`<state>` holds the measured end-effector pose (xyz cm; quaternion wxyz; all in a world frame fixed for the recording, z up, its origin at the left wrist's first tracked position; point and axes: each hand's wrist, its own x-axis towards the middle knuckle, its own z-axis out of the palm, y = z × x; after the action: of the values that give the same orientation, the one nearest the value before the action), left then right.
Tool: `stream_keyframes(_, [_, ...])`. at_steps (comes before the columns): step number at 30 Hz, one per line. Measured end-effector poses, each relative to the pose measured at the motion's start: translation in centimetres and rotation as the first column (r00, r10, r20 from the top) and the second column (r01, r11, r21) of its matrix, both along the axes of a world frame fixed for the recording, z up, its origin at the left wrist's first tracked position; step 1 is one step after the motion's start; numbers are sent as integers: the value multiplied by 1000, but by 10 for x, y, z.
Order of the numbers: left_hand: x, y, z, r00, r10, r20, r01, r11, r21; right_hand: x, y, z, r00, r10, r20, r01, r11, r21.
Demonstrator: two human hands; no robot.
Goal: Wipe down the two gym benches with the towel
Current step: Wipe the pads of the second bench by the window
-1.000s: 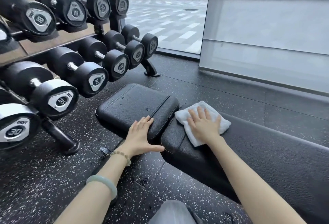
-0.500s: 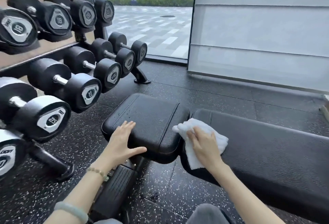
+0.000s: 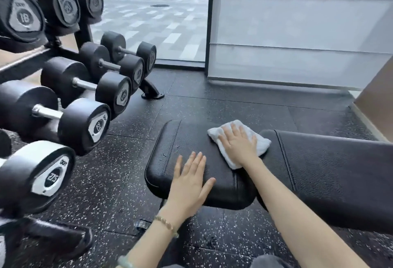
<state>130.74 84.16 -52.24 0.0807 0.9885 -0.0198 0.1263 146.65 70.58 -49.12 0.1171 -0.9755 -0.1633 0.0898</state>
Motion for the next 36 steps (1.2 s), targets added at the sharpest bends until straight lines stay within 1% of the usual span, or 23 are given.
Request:
stream_keyframes(3, [-4, 2, -4, 998, -20, -55, 22, 999, 34, -37, -8, -7, 999, -34, 29, 34, 999, -29])
stream_keyframes(6, [-3, 3, -5, 997, -34, -76, 38, 998, 44, -96, -18, -5, 999, 9, 38, -9, 1000, -9])
stream_keyframes(8, [-3, 3, -5, 996, -42, -76, 46, 998, 50, -115, -22, -2, 999, 25, 20, -24, 1000, -7])
stream_keyframes(11, [-2, 2, -5, 998, -54, -42, 55, 997, 47, -101, -26, -3, 998, 55, 0, -55, 998, -19])
stream_keyframes(15, [-1, 2, -6, 998, -58, 6, 58, 996, 61, -33, -19, -8, 999, 49, -4, -49, 999, -15])
stream_keyframes(18, [-2, 2, -6, 998, -56, 14, 55, 996, 74, 19, -9, 0, 999, 35, 34, -35, 999, 3])
stream_keyframes(20, [0, 2, -5, 999, -47, 5, 47, 995, 93, 39, -3, 1, 995, 40, 94, -41, 999, 2])
stream_keyframes(21, [-1, 2, -5, 999, -43, 4, 42, 994, 99, 40, -2, 0, 993, 37, 114, -37, 999, -2])
stream_keyframes(23, [-3, 3, -5, 999, -37, -15, 38, 995, 96, 22, -4, -6, 995, 9, 104, -9, 1000, -5])
stream_keyframes(25, [-3, 4, -4, 999, -28, -40, 32, 995, 91, -19, -13, -12, 997, 7, 73, -7, 1000, -3])
stream_keyframes(28, [-3, 3, -4, 997, -34, -72, 40, 997, 74, -87, -30, -12, 995, 50, 82, -52, 998, 28])
stream_keyframes(30, [-3, 4, -5, 996, -35, -79, 41, 996, 76, -103, -35, -13, 995, 53, 81, -56, 998, 36])
stream_keyframes(33, [-3, 3, -2, 996, -44, -77, 48, 997, 60, -75, -29, -11, 996, 71, 58, -72, 997, 12])
stream_keyframes(36, [-3, 2, 2, 996, -36, -84, 41, 997, 60, -15, -18, -5, 998, 63, 27, -63, 998, 24])
